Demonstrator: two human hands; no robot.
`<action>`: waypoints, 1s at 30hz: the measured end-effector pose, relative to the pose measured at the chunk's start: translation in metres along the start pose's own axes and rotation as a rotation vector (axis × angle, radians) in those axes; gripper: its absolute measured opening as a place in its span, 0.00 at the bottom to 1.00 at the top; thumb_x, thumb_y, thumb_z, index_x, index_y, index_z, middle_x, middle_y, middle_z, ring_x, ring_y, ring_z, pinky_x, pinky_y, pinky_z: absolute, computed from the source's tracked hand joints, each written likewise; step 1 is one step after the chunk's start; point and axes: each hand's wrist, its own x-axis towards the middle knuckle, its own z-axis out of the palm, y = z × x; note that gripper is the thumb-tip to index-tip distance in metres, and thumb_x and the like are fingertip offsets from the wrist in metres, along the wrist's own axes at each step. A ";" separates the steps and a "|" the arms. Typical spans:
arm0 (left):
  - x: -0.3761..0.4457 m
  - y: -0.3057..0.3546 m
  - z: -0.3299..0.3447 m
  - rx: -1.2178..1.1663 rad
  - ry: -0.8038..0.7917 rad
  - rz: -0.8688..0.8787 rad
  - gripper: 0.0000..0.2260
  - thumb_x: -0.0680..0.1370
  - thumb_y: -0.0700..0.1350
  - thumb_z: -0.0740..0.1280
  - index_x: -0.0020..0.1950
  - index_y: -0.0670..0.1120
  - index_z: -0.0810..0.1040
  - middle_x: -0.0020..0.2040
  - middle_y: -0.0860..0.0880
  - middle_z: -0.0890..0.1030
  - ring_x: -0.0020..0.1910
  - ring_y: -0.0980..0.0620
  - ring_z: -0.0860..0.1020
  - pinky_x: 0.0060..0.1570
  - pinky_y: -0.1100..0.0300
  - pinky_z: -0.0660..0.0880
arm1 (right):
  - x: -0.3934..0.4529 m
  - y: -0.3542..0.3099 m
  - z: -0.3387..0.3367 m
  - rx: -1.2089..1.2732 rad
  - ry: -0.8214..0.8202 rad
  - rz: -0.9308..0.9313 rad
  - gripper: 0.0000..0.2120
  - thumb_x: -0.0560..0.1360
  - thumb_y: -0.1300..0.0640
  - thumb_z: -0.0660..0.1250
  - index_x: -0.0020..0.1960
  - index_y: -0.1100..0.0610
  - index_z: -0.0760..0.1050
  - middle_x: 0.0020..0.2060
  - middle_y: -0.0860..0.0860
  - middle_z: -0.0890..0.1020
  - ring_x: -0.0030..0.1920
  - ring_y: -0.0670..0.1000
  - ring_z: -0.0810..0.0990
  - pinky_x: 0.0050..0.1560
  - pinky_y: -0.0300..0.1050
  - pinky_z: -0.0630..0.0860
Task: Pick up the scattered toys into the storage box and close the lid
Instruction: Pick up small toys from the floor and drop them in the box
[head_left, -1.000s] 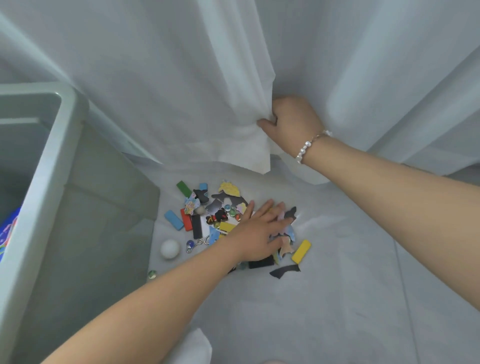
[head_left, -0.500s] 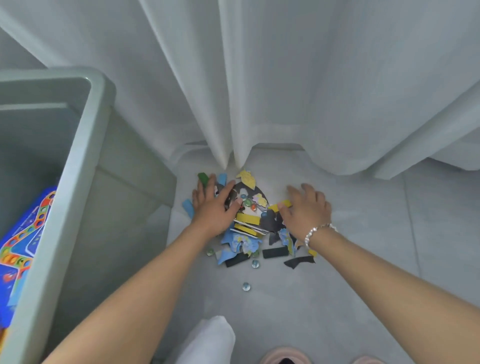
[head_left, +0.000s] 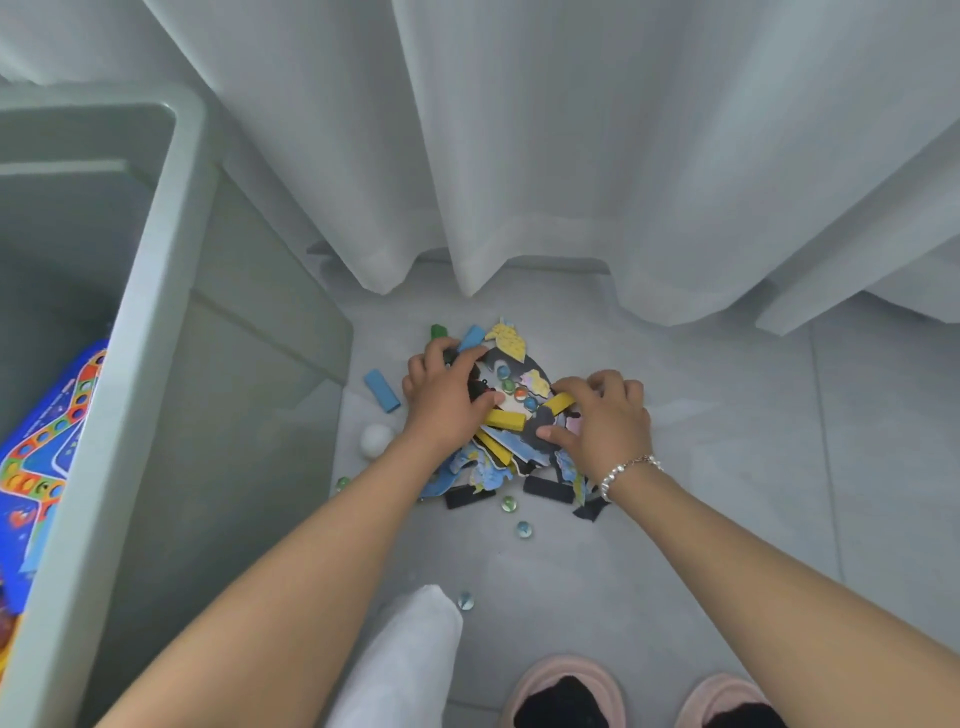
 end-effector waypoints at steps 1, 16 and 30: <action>0.001 0.001 0.000 -0.026 0.000 -0.002 0.26 0.75 0.55 0.67 0.71 0.55 0.65 0.70 0.47 0.59 0.67 0.45 0.58 0.66 0.54 0.56 | -0.001 -0.001 0.002 0.003 0.008 0.017 0.24 0.70 0.41 0.68 0.64 0.46 0.69 0.61 0.52 0.67 0.62 0.55 0.63 0.58 0.48 0.67; 0.008 -0.001 -0.004 0.095 -0.049 0.093 0.20 0.78 0.57 0.61 0.66 0.50 0.67 0.61 0.43 0.68 0.61 0.42 0.68 0.54 0.52 0.70 | -0.017 -0.010 0.026 -0.037 0.164 -0.016 0.25 0.59 0.39 0.75 0.46 0.55 0.77 0.43 0.59 0.74 0.43 0.61 0.74 0.33 0.46 0.73; 0.004 0.001 0.001 0.130 0.049 0.087 0.17 0.78 0.58 0.60 0.63 0.53 0.71 0.55 0.44 0.72 0.53 0.43 0.73 0.45 0.57 0.69 | -0.013 -0.005 0.021 0.118 0.124 0.036 0.19 0.75 0.44 0.64 0.58 0.57 0.70 0.51 0.53 0.78 0.57 0.55 0.71 0.41 0.44 0.67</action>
